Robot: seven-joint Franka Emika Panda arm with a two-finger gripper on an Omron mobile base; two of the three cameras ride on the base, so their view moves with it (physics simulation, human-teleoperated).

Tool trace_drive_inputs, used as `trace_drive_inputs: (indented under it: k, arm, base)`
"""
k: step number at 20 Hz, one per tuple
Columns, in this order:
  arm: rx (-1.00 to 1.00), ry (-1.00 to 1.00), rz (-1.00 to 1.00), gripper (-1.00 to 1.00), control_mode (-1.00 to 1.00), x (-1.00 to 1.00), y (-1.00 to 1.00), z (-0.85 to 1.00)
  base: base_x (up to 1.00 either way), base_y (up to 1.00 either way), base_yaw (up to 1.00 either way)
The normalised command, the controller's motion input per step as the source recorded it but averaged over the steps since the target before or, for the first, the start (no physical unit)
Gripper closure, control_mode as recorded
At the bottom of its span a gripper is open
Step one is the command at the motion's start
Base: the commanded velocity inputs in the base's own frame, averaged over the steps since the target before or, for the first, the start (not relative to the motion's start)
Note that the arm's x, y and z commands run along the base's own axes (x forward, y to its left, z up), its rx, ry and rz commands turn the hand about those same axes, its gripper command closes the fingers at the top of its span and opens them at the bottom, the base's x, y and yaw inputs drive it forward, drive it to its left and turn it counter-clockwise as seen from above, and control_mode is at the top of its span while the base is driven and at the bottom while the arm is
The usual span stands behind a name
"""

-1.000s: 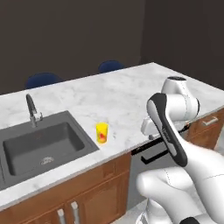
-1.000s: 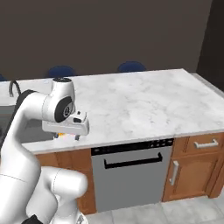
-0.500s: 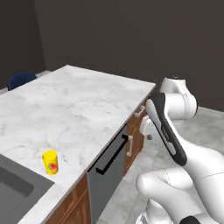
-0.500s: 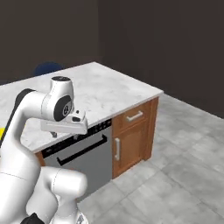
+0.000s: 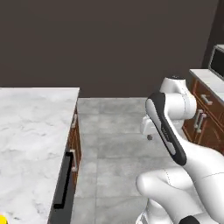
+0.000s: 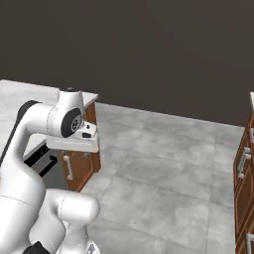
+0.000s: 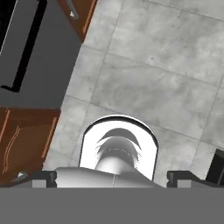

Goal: Pick the cup and bowl from the counter and place them on the counter next to the sink.

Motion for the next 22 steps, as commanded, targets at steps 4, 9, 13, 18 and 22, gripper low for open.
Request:
trace_drive_inputs:
  k: [4,9,13,18,22]
  arm:
    - [0.00,0.00,0.00,-1.00,1.00,0.00,0.00,0.00]
    - [0.00,0.00,0.00,-1.00,1.00,0.00,0.00,0.00]
    - [0.00,0.00,0.00,-1.00,1.00,0.00,0.00,0.00]
    - [0.00,0.00,0.00,-1.00,1.00,0.00,0.00,0.00]
    - [0.00,0.00,0.00,-1.00,1.00,0.00,0.00,0.00]
  base:
    - [0.23,0.00,-0.78]
    - [0.28,0.00,-0.76]
    - [0.27,0.00,-0.75]
    - [0.22,0.00,-0.74]
    - [0.20,0.00,-0.74]
